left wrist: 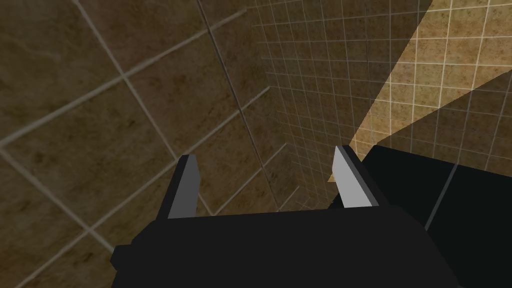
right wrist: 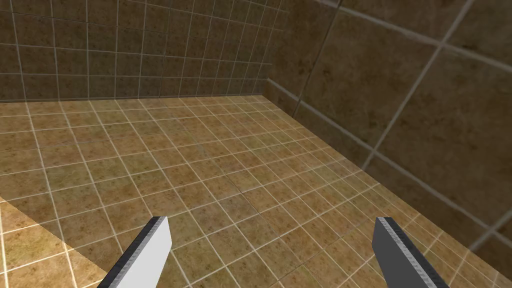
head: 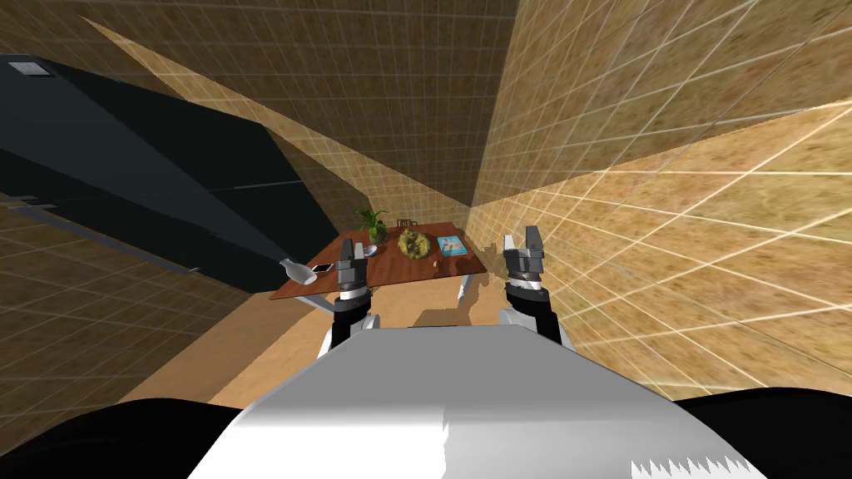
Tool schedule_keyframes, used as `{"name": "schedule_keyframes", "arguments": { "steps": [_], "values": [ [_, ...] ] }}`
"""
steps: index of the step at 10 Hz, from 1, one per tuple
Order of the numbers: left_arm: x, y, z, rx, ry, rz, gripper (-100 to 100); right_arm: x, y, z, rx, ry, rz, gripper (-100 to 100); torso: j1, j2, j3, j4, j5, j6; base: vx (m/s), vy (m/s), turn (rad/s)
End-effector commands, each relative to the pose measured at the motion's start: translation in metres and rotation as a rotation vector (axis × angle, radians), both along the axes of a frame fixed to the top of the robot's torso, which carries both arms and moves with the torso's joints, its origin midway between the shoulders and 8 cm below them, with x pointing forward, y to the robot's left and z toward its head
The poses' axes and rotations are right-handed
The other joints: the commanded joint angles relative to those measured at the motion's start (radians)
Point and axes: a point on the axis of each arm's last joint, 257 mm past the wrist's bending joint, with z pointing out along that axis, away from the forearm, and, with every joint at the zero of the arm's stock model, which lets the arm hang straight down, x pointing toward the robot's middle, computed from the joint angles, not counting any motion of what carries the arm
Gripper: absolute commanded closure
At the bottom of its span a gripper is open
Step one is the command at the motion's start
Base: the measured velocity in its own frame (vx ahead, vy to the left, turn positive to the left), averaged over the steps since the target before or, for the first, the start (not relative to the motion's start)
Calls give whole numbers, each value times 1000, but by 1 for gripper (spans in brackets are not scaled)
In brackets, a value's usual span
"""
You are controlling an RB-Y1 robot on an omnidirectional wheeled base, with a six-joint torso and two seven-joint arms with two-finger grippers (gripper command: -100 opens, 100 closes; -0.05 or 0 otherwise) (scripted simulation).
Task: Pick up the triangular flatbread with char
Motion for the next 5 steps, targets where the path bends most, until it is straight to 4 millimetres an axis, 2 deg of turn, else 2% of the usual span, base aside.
{"name": "schedule_keyframes", "arguments": {
  "steps": [1,5],
  "values": [
    [0,0,0,0,0,0,0,9,2,-15,-47,45,5,-100,0,0,0,0,0,0,-17,27,92],
    [0,0,0,0,0,0,0,31,1,-64,-158,180,-7,-100,4,1,1,0,1,0,-30,64,107]
  ]
}}
